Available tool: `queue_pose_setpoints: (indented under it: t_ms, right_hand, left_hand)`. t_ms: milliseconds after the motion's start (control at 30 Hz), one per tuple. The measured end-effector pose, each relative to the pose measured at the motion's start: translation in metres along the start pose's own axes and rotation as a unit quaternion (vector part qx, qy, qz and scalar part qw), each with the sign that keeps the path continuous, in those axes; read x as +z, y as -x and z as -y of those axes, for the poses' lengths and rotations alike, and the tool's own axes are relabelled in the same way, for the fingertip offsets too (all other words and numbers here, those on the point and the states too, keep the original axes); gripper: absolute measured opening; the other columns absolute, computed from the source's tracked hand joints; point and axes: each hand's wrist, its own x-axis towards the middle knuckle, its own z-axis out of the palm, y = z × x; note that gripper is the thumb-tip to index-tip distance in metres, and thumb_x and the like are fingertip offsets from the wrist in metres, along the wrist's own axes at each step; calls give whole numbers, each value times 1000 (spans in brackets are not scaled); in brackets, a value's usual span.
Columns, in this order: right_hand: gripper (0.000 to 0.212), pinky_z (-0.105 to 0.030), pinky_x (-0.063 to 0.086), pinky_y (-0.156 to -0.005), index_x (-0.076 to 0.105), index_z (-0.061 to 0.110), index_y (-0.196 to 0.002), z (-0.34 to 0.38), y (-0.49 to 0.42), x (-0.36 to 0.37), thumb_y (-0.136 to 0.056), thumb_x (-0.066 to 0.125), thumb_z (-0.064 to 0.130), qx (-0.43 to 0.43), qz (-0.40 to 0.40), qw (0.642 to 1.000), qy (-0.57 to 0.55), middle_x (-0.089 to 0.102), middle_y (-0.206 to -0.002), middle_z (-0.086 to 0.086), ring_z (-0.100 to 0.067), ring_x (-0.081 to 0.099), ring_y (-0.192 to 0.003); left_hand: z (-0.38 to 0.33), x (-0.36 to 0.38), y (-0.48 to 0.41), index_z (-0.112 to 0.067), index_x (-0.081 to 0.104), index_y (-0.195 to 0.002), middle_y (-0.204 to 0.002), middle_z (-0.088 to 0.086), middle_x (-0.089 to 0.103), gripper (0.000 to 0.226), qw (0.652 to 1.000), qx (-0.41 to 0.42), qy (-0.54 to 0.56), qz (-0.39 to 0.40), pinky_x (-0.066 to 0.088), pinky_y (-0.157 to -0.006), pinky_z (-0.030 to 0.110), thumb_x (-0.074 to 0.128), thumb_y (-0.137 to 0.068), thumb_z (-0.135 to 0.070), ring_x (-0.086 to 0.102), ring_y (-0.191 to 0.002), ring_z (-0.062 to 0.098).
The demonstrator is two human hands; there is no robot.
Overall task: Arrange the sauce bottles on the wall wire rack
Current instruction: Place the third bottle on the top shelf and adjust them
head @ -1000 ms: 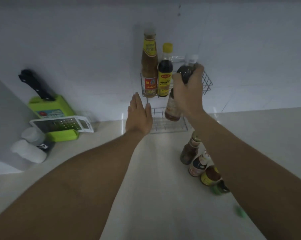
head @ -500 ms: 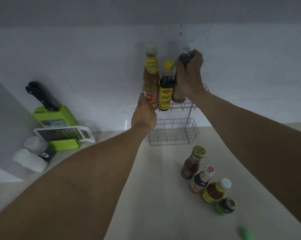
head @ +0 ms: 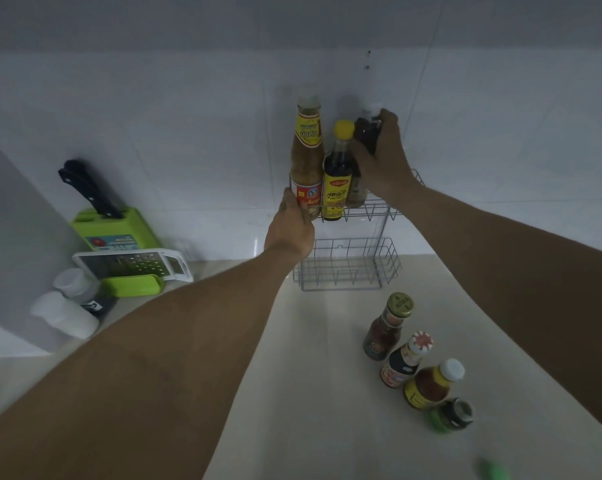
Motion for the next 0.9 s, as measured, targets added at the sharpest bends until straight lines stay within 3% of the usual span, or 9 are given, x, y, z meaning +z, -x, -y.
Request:
queue_pose_setpoints:
  t_ms: [100,267,333,467,567,633,733,900]
  right_hand:
    - [57,-49,53,-94,39,17,-132,-8,6,2,-84,61,38,31,-13,999,-24,53,-121,-12,-27,58,-112]
    - [26,-33,58,-71,42,21,-120,-6,0,-7,-100,53,32,128,15,981,-146,57,-102,2,-23,64,-102]
    - [28,-34,59,-74,41,21,-120,-8,-2,-12,-99,57,30,127,35,978,-163,58,-105,-1,-26,64,-104]
    - [27,-31,57,-81,50,25,-111,-11,-1,-16,-93,65,37,86,39,989,-112,61,-98,8,-7,62,-91]
    - [23,-42,58,-89,54,29,-105,-10,2,-16,-94,57,50,126,79,980,-134,64,-101,4,-13,65,-96]
    - [19,-43,55,-92,51,29,-111,-7,2,-17,-99,51,43,169,98,962,-189,63,-107,2,-14,63,-101]
    - [18,-37,54,-86,49,25,-116,-4,3,-18,-100,50,31,181,102,955,-213,62,-108,-2,-13,62,-98]
    - [12,-30,56,-69,51,31,-105,-1,8,-17,-100,52,42,161,93,966,-180,65,-104,6,-11,65,-95]
  left_hand:
    - [0,-2,0,-15,32,-150,-145,9,55,44,1000,4,-13,5,47,-110,47,37,-108,-28,58,-126,32]
    - [5,-3,-2,-14,34,-148,-143,11,56,42,1000,11,-29,4,49,-107,47,37,-108,-26,60,-123,33]
    - [4,-3,-1,-14,34,-147,-142,11,57,41,1000,8,-28,4,49,-106,47,37,-108,-26,60,-122,34]
    - [1,-3,0,-14,33,-148,-142,11,57,42,1000,12,-29,6,49,-107,46,36,-108,-26,60,-122,33]
    - [0,-4,0,-15,34,-148,-142,11,57,42,1000,6,-26,5,49,-106,44,35,-108,-28,60,-122,33]
    - [-1,-4,1,-15,34,-148,-142,11,57,43,1000,3,-26,8,48,-107,45,35,-108,-29,60,-123,33]
    - [-3,-4,1,-14,34,-147,-142,11,57,42,1000,-2,-28,9,48,-107,45,36,-108,-29,60,-122,33]
    - [-5,-4,1,-13,35,-147,-143,13,56,42,1000,-15,-21,14,47,-108,46,36,-108,-28,58,-124,35]
